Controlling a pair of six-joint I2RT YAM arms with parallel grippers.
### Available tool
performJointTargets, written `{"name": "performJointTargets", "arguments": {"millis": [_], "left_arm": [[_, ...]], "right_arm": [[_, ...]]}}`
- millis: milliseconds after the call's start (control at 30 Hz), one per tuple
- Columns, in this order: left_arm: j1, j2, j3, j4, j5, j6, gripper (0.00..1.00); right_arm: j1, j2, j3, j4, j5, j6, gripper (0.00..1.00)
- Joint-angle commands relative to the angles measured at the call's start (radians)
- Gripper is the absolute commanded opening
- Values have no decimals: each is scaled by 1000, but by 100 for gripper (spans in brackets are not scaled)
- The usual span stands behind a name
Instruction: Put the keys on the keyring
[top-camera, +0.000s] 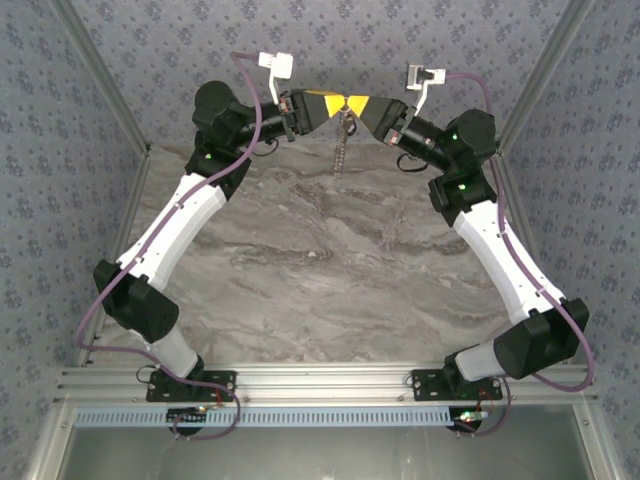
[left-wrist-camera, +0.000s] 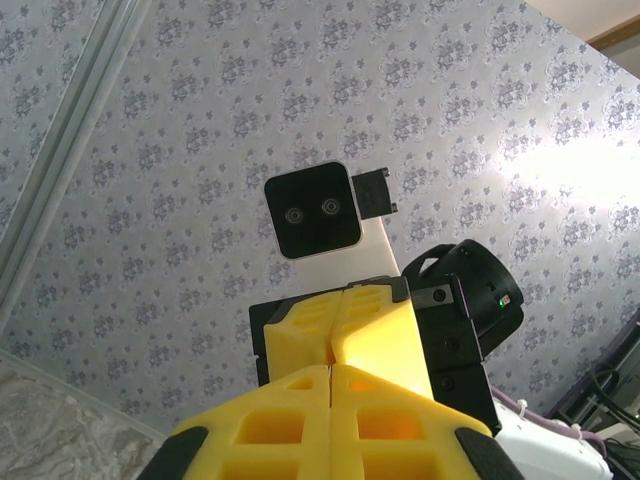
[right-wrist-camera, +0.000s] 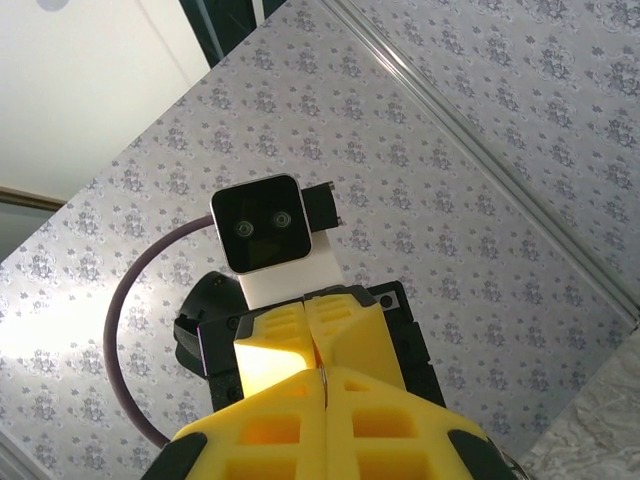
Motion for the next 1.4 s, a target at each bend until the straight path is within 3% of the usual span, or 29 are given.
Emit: {"name": "performJointTargets", "arguments": {"millis": [0, 100, 200, 400, 600, 867, 1367], "left_arm": [[11, -36, 18, -22, 0, 50, 21], [41, -58, 14, -74, 3, 85, 37], [76, -70, 19, -127, 24, 111, 46], [93, -41, 130, -454, 115, 300, 51], [90, 0, 175, -603, 197, 377, 47], [42, 58, 225, -711, 270, 440, 31], [6, 117, 274, -711, 278, 436, 28]], "right_arm": [[-25, 2, 19, -32, -50, -18, 0], [-65, -1, 23, -81, -107, -40, 0], [-98, -5, 39, -176, -176, -93, 0], [-125, -4, 117, -481, -288, -315, 0], [-129, 20, 179, -679, -372, -461, 0], [-117, 25, 156, -646, -396, -441, 0], [-94, 27, 113, -566, -390, -394, 0]]}}
